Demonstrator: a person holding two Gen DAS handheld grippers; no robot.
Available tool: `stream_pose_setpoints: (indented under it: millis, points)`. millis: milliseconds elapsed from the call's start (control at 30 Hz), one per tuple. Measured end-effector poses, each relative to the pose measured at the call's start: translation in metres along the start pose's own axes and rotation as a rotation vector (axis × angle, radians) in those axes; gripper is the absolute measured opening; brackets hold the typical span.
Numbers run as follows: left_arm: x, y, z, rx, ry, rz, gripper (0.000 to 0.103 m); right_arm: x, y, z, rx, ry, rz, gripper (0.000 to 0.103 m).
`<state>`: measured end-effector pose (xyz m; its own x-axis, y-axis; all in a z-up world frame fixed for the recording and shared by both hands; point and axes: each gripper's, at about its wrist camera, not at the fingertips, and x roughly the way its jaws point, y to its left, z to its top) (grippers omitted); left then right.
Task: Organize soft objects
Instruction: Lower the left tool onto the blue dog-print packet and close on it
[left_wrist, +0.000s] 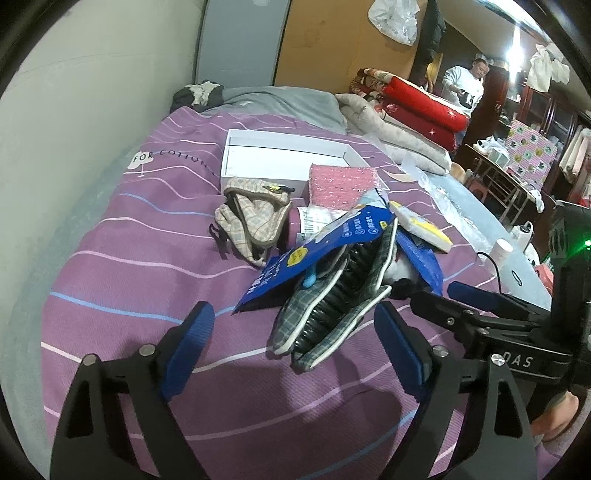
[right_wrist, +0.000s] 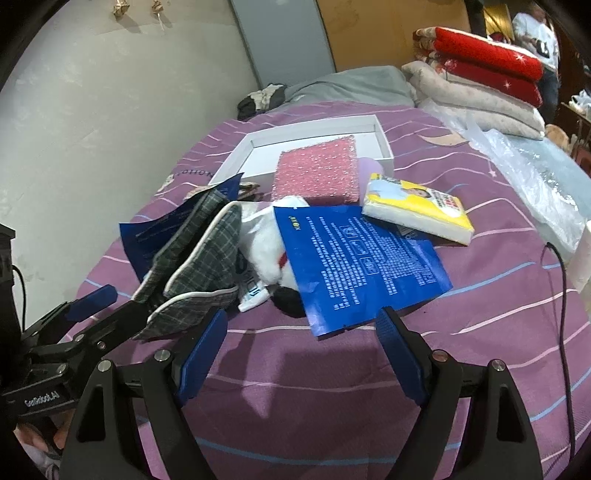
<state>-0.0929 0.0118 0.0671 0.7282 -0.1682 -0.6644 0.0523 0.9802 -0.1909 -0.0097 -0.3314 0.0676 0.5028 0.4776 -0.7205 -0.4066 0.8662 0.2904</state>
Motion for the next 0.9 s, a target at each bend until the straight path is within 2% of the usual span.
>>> stream_pose_setpoints:
  millis: [167, 367, 633, 700, 900]
  points:
    - [0.000, 0.001, 0.006, 0.017, 0.015, -0.003, 0.081, 0.004, 0.002, 0.000, -0.012, 0.038, -0.009, 0.072]
    - [0.001, 0.006, 0.011, 0.037, 0.032, -0.002, 0.070, 0.009, 0.002, 0.001, -0.020, 0.069, -0.030, 0.067]
    - [0.005, 0.012, 0.026, 0.028, 0.070, -0.071, 0.056, 0.009, 0.001, 0.001, -0.021, 0.072, -0.033, 0.066]
    - [0.008, 0.012, 0.031, 0.039, 0.087, -0.083, 0.046, 0.009, 0.000, 0.002, -0.017, 0.077, -0.039, 0.066]
    - [0.012, 0.014, 0.039, 0.023, 0.090, -0.077, 0.043, 0.006, -0.003, 0.004, -0.019, 0.070, -0.049, 0.066]
